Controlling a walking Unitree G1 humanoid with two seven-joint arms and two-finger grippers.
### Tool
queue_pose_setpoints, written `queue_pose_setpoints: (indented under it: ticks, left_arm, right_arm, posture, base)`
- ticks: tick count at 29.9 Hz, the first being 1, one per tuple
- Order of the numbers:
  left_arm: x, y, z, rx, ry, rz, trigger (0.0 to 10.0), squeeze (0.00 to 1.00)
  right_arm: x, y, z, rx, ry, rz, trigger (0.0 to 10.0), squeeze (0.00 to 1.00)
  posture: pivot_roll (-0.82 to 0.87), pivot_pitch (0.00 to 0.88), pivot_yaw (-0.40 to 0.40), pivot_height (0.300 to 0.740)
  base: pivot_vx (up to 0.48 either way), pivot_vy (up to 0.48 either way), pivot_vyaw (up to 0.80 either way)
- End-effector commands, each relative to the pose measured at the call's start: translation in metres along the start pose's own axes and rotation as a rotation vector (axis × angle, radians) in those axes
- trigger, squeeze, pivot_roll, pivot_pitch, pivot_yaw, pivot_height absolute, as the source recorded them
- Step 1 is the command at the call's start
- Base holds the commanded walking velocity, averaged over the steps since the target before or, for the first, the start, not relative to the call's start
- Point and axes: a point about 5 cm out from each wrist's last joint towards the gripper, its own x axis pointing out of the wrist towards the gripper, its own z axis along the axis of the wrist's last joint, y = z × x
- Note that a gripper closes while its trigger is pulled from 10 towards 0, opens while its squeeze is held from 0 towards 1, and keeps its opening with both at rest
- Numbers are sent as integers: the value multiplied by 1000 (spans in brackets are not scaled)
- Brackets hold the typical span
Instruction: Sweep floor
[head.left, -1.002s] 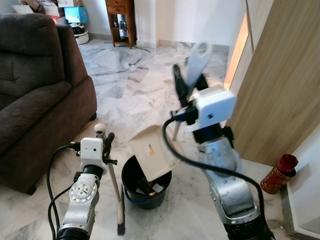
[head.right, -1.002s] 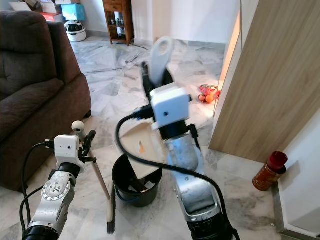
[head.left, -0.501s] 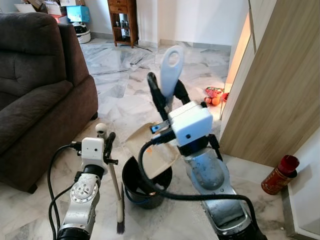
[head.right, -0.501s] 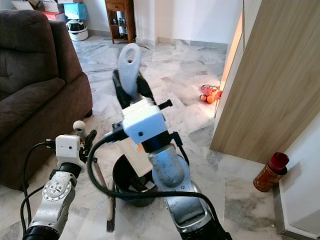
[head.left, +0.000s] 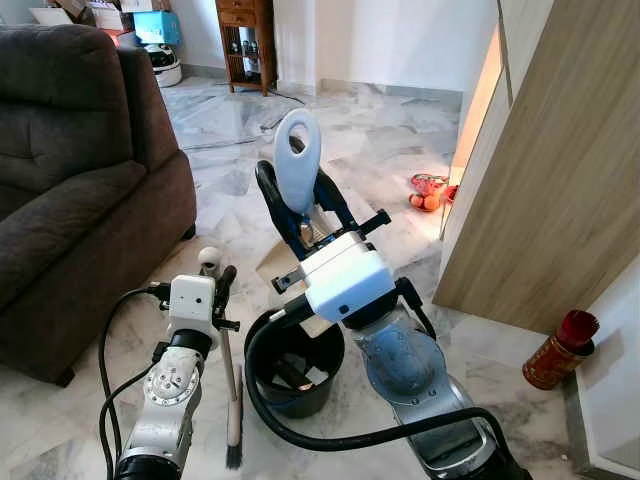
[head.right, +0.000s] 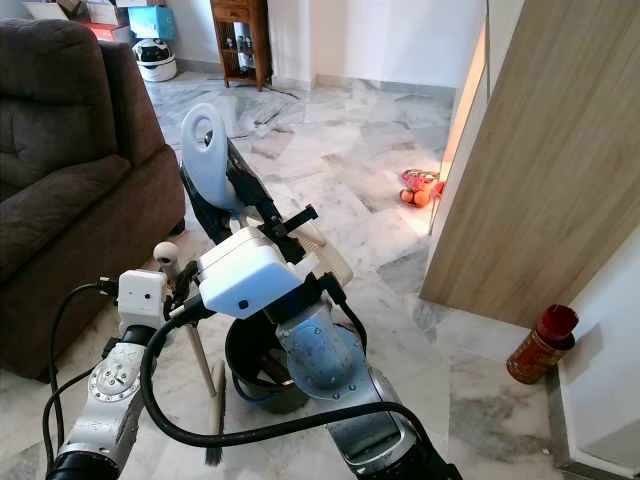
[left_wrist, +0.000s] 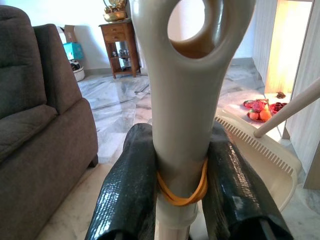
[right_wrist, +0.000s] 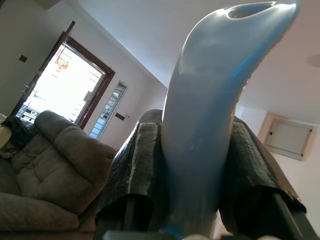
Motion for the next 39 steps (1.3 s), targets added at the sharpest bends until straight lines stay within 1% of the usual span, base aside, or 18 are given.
queue_pose_setpoints:
  ticks: [1, 13, 14, 15, 16, 19, 21, 22, 23, 26, 28, 29, 32, 33, 35, 36, 37, 39]
  left_arm:
    - [2, 2, 9, 14, -51, 3, 10000, 0]
    - [3, 2, 8, 16, -48, 0, 10000, 0]
    - [3, 2, 8, 16, -48, 0, 10000, 0]
    - [3, 2, 8, 15, -48, -1, 10000, 0]
    - [3, 2, 8, 15, -48, -2, 10000, 0]
    - [3, 2, 8, 14, -48, -4, 10000, 0]
    - [3, 1, 8, 14, -48, -5, 10000, 0]
    - [3, 1, 8, 14, -48, -5, 10000, 0]
    - [3, 0, 8, 12, -47, -7, 10000, 0]
    - [2, 0, 7, 11, -46, -10, 10000, 0]
    - [2, 0, 7, 10, -44, -11, 10000, 0]
    - [2, 0, 7, 10, -44, -11, 10000, 0]
    - [1, 0, 6, 11, -42, -13, 10000, 0]
    - [0, 0, 6, 12, -42, -14, 10000, 0]
    - [-1, 1, 6, 13, -40, -15, 10000, 0]
    - [-1, 1, 6, 13, -40, -15, 10000, 0]
    - [-2, 2, 5, 14, -39, -16, 10000, 0]
    - [-3, 2, 5, 16, -37, -18, 10000, 0]
  right_arm:
    - [4, -3, 19, -28, -109, -4, 10000, 0]
    - [6, -10, 7, -91, -55, -37, 10000, 0]
    - [7, -12, 6, -111, -51, -50, 10000, 0]
    - [8, -21, 1, -159, -31, -95, 10000, 0]
    - [9, -27, -2, -181, -17, -121, 10000, 0]
    - [9, -40, -10, -229, 17, -164, 10000, 0]
    - [5, -53, -23, -271, 71, -193, 10000, 0]
    - [5, -53, -23, -271, 71, -193, 10000, 0]
    - [-2, -62, -34, -294, 122, -219, 10000, 0]
    - [-13, -72, -48, -309, 192, -255, 10000, 0]
    - [-29, -86, -70, -321, 301, -306, 10000, 0]
    - [-29, -86, -70, -321, 301, -306, 10000, 0]
    - [-46, -93, -88, -319, 387, -344, 10000, 0]
    - [-49, -94, -91, -322, 403, -349, 10000, 0]
    - [-63, -94, -105, -318, 469, -353, 10000, 0]
    - [-63, -94, -105, -318, 469, -353, 10000, 0]
    - [-70, -94, -113, -300, 508, -361, 10000, 0]
    - [-79, -93, -120, -270, 545, -383, 10000, 0]
  posture:
    - [78, 2, 23, 740]
    - [76, 0, 23, 740]
    - [76, 0, 23, 740]
    - [76, 0, 23, 740]
    - [76, 0, 23, 740]
    - [75, 0, 25, 740]
    - [73, 0, 25, 740]
    - [73, 0, 25, 740]
    - [72, 0, 24, 740]
    - [74, 0, 23, 740]
    - [75, 0, 25, 740]
    - [75, 0, 25, 740]
    - [78, 0, 26, 740]
    - [78, 0, 26, 740]
    - [79, 0, 29, 740]
    - [79, 0, 29, 740]
    - [78, 0, 30, 740]
    - [78, 0, 30, 740]
  base:
    - [0, 0, 0]
    - [0, 0, 0]
    - [0, 0, 0]
    - [0, 0, 0]
    - [0, 0, 0]
    - [0, 0, 0]
    - [0, 0, 0]
    - [0, 0, 0]
    - [0, 0, 0]
    - [0, 0, 0]
    - [0, 0, 0]
    - [0, 0, 0]
    - [0, 0, 0]
    - [0, 0, 0]
    - [0, 0, 0]
    - [0, 0, 0]
    - [0, 0, 0]
    - [0, 0, 0]
